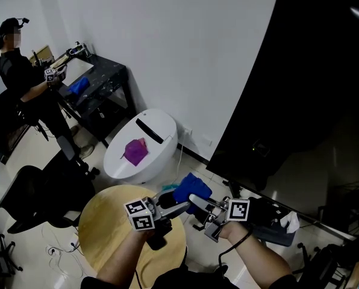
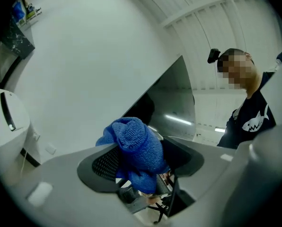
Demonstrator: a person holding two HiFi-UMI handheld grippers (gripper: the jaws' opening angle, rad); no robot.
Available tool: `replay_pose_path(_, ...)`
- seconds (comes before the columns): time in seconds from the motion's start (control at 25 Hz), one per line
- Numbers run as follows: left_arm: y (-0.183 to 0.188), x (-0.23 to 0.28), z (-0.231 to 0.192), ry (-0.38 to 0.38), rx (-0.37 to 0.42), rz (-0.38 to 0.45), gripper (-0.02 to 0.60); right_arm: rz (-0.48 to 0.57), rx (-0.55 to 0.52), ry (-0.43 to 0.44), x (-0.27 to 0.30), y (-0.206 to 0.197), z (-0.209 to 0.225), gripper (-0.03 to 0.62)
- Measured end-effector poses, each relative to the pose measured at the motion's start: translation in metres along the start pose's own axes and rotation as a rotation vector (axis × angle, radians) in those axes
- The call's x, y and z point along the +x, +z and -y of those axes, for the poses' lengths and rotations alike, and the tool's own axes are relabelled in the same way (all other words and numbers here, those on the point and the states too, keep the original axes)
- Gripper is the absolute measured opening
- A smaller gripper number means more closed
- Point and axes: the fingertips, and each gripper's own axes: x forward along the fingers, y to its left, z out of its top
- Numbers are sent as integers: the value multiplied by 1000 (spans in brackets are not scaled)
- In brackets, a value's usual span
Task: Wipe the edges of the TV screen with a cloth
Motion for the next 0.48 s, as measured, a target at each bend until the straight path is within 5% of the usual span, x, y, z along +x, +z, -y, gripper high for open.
replay_pose_path(0.12,-6,2,5,-24,-10,-26,419,-51,-15,44,4,-10,-12,201)
replay_pose_path(0.24,-19,8,25,-97,24,-97,392,-88,-4,46,4,-22,-13,201)
replay_pose_path(0.32,-21,10,26,-78,62,-107,370,-72,8,30,3,-21,-11,198)
replay_pose_path(0.48,-10,2,26,-91,17,-3,365,-39,33,36,1,-19,-14,201)
